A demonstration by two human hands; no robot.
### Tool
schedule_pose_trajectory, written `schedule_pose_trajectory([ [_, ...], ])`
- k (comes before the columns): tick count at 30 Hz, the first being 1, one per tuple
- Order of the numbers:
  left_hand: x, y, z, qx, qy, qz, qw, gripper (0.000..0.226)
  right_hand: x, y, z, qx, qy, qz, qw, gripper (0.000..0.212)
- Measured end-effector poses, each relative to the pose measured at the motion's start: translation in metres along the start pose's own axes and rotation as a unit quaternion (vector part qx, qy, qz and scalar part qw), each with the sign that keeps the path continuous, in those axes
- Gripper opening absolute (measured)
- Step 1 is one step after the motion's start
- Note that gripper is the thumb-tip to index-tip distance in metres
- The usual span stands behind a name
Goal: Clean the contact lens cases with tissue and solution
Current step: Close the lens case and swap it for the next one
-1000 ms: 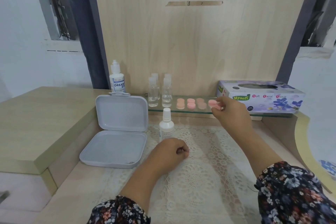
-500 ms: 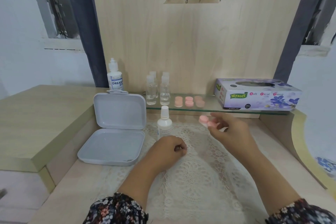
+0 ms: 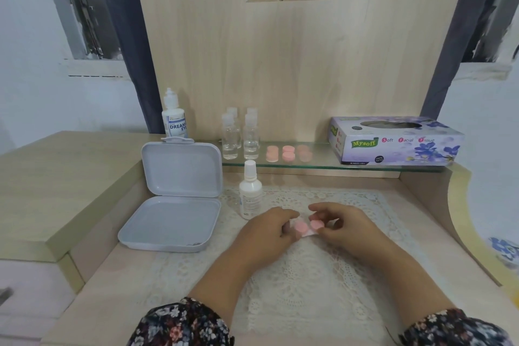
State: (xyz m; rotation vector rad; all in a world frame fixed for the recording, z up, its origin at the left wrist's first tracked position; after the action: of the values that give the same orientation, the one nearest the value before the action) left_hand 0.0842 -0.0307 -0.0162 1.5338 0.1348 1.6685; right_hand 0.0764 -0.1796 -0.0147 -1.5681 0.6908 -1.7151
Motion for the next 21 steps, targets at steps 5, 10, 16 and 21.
schedule_pose_trajectory([
  [5,-0.009,0.005,0.01,0.012,-0.044,0.018,0.999,0.034,-0.002,0.0,-0.001,-0.001,-0.011,0.013,1.0,0.037],
  [10,-0.009,-0.003,0.021,0.048,-0.088,-0.054,0.994,0.023,-0.002,0.002,0.0,-0.001,-0.009,0.005,1.0,0.038],
  [16,-0.009,-0.005,0.02,0.053,-0.066,-0.035,0.996,0.021,0.001,0.003,0.002,-0.007,-0.002,0.009,1.0,0.039],
  [21,-0.008,0.0,0.016,0.051,-0.054,0.02,0.997,0.022,0.0,0.002,0.003,-0.01,-0.005,0.002,1.0,0.038],
])
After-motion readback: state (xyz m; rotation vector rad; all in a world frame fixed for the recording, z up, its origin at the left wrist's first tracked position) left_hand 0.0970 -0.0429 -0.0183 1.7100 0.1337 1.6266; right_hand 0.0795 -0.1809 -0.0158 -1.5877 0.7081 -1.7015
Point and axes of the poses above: each hand's wrist, its own z-axis towards the middle knuckle, its own x-axis out of the back of the hand, y = z × x, the point moved 10 cm from there along z, towards the middle knuckle, and after that the axes turned 2 degrees about -x, right-handed, at the moved point
